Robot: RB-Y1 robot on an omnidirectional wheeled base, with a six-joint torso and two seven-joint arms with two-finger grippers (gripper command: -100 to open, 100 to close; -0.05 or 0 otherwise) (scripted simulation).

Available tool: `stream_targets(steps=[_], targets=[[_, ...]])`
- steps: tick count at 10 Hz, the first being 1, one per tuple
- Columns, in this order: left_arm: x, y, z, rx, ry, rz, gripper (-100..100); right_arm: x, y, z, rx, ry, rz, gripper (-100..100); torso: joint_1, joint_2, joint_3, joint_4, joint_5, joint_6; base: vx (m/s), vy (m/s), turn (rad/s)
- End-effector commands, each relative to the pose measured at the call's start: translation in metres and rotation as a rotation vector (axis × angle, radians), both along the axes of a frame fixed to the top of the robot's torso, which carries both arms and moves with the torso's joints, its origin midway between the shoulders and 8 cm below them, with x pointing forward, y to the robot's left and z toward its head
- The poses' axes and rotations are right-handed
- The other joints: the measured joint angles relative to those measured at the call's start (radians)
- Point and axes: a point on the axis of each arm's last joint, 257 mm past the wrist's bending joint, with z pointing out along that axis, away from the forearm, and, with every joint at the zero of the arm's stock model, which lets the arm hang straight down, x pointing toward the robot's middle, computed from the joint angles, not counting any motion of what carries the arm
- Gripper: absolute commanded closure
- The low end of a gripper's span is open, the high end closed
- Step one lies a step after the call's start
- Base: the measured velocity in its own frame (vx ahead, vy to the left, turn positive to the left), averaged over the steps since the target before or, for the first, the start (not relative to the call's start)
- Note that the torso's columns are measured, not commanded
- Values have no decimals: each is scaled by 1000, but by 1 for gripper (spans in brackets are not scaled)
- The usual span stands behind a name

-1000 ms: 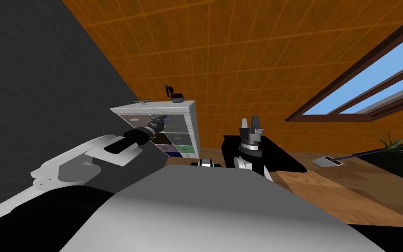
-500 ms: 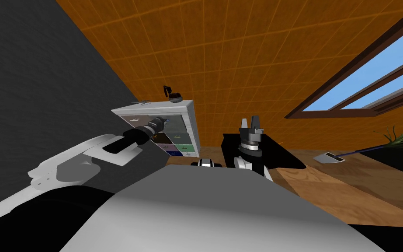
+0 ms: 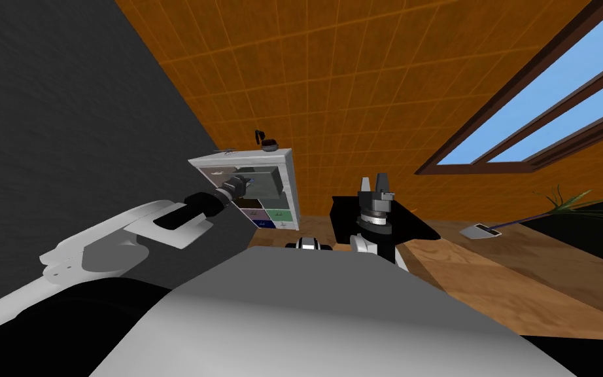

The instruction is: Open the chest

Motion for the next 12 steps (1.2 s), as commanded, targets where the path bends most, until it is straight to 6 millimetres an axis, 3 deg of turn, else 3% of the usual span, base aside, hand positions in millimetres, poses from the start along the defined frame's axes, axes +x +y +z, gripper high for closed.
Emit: stream_targets(steps=[1,2,11,12], targets=[[0,0,2,5,-4,-4,100,0,0,0,0,0,0,0,1,4,3,0,1,0,-197,-4,21],[2,0,7,3,-3,0,-100,0,0,0,0,0,0,0,1,5,4,1,1,0,-94,-1,-19],[12,-4,57,2,-4,30,-100,0,0,0,0,0,0,0,-4,11,6,9,-6,-2,-15,16,-40],[10,-3,43,-6,26,31,-100,0,0,0,0,0,0,0,-6,14,7,12,-8,-1,-5,10,-19]])
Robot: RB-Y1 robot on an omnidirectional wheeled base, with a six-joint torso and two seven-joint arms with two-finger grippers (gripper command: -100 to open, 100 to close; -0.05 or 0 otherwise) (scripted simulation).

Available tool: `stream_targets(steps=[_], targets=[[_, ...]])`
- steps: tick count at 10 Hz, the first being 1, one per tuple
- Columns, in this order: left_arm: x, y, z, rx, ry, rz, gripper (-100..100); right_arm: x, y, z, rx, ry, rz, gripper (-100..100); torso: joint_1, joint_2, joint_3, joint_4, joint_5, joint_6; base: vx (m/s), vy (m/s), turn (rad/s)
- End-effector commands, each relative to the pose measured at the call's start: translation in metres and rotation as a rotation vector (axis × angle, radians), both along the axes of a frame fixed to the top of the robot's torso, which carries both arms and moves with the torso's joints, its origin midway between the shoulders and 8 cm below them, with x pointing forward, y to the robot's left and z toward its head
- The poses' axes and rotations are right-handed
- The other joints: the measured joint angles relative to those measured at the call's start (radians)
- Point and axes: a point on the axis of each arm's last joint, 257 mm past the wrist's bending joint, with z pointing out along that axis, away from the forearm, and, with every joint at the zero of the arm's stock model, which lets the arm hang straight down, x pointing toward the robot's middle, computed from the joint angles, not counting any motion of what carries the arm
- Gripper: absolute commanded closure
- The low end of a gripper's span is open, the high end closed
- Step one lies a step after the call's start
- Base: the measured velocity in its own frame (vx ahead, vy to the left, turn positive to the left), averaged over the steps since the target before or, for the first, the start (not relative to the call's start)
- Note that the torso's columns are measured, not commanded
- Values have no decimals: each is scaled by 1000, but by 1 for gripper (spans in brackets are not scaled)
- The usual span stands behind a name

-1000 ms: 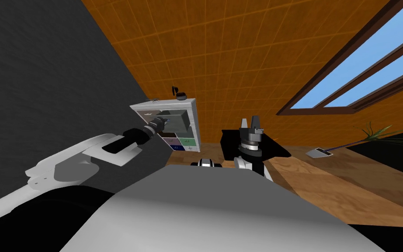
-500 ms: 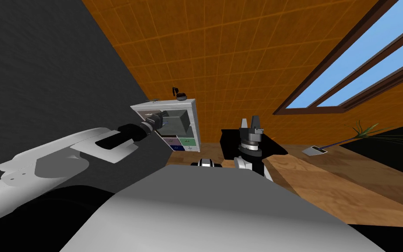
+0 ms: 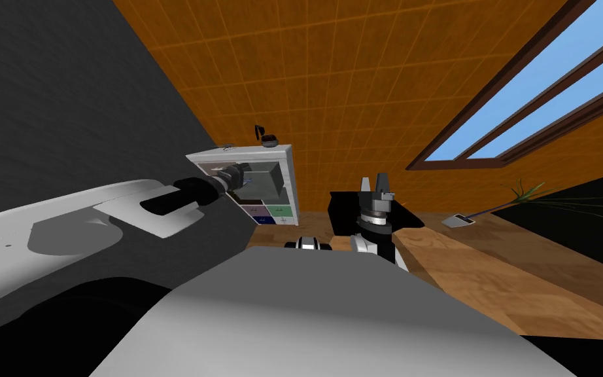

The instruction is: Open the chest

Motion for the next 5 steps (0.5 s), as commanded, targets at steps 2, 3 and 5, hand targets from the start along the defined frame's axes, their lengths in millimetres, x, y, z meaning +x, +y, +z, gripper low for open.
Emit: stream_targets(steps=[2,3,5], targets=[[-1,1,-6,-9,15,5,0,0,0,0,0,0,0,0,0,-4,-1,-5,4,1,0,0,0],[-1,2,-8,-11,22,7,0,0,0,0,0,0,0,0,1,-6,-2,-7,5,2,0,0,0],[-2,3,-12,-15,32,11,0,0,0,0,0,0,0,0,2,-10,-4,-9,6,3,0,0,0]])
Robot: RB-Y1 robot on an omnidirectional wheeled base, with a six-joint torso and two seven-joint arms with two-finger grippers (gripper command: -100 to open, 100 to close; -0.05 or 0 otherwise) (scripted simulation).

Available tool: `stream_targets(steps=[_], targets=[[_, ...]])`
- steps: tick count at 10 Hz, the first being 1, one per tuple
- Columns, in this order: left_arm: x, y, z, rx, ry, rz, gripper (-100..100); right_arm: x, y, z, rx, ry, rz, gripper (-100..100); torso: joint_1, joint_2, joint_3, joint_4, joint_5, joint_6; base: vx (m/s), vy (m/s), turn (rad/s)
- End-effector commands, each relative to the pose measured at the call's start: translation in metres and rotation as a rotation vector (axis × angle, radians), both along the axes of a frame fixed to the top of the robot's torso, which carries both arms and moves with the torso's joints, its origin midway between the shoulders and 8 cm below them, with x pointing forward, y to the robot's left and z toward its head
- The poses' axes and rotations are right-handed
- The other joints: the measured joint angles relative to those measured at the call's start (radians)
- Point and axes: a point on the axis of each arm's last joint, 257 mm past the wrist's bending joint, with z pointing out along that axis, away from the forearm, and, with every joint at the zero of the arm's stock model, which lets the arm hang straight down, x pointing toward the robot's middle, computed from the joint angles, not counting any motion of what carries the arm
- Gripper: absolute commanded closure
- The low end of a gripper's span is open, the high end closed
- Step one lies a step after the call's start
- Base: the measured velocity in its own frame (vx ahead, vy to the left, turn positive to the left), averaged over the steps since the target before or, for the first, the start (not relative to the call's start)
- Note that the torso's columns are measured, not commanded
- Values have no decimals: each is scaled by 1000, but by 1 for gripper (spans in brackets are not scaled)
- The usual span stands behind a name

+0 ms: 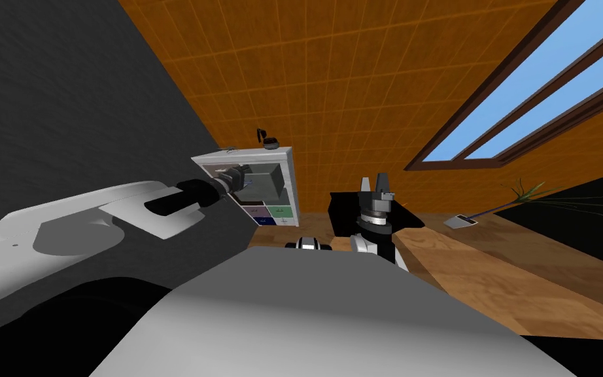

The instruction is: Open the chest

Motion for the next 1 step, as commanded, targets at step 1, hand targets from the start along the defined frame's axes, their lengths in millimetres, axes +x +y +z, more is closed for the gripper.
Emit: stream_targets(steps=[1], targets=[[0,0,-1,-1,3,2,0,0,0,0,0,0,0,0,1,-1,0,-1,1,0,0,0,0]])
